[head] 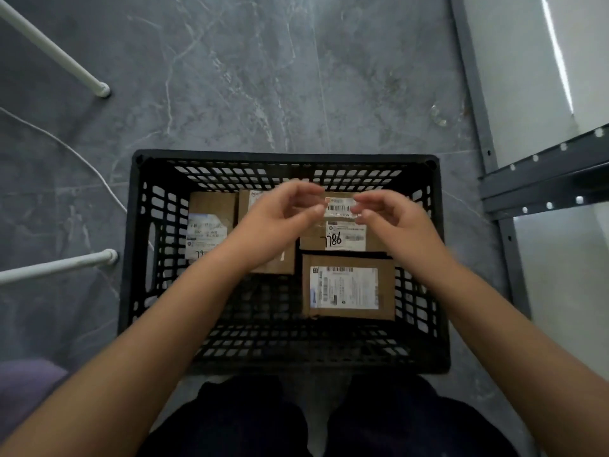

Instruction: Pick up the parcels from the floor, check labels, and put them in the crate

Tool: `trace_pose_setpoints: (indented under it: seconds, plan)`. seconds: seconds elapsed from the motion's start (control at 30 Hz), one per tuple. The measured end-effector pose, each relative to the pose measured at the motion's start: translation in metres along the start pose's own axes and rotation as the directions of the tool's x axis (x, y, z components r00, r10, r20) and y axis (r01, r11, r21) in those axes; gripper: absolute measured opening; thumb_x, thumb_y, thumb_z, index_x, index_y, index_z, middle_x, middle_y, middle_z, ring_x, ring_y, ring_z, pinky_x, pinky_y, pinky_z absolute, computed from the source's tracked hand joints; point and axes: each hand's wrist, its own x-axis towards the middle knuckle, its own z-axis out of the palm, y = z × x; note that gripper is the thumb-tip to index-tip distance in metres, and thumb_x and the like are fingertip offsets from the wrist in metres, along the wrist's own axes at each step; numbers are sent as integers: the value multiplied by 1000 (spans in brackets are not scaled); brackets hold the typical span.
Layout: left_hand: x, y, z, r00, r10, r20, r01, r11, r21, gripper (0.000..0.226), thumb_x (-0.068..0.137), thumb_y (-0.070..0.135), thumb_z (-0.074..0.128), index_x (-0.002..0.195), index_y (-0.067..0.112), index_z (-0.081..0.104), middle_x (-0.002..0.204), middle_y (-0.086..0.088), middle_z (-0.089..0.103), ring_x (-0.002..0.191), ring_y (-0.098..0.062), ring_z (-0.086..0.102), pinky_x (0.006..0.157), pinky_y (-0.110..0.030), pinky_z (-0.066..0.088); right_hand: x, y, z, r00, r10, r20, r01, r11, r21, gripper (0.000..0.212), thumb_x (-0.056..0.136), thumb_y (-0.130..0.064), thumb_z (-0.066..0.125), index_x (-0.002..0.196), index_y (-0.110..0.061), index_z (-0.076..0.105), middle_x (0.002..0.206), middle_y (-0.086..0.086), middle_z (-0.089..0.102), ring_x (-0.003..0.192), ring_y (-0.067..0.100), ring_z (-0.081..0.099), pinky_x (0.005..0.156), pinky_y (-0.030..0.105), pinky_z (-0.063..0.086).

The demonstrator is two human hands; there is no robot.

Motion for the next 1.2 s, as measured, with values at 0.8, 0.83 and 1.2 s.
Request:
trace_pose_setpoints:
  seconds: [0.8, 0.83, 1.2]
  plan:
    - [-319, 588, -149, 781, 609, -137, -622, 778, -90, 23, 83, 20, 56, 105, 24, 58, 98, 4, 67, 92, -16, 62, 83, -21, 50, -304, -569, -276, 846, -432, -313, 460, 888, 19, 25, 91, -12, 56, 106, -32, 59, 99, -10, 68, 95, 14, 65, 87, 26, 52]
    - [-327, 603, -146, 760, 638, -124, -648, 759, -66, 23, 84, 19, 57, 106, 24, 58, 98, 5, 68, 92, -15, 63, 83, -21, 51, -314, -578, -284, 827, -453, -333, 484, 875, 14, 25, 91, -13, 56, 109, -29, 59, 100, -10, 68, 95, 14, 65, 87, 26, 53]
    - [-361, 678, -124, 584, 810, -60, -812, 583, -35, 22, 85, 23, 63, 107, 26, 62, 102, -2, 71, 99, -28, 65, 91, -35, 53, -377, -615, -323, 643, -557, -526, 624, 779, -62, 26, 90, -13, 57, 106, -33, 60, 97, -6, 70, 90, 14, 67, 79, 22, 53]
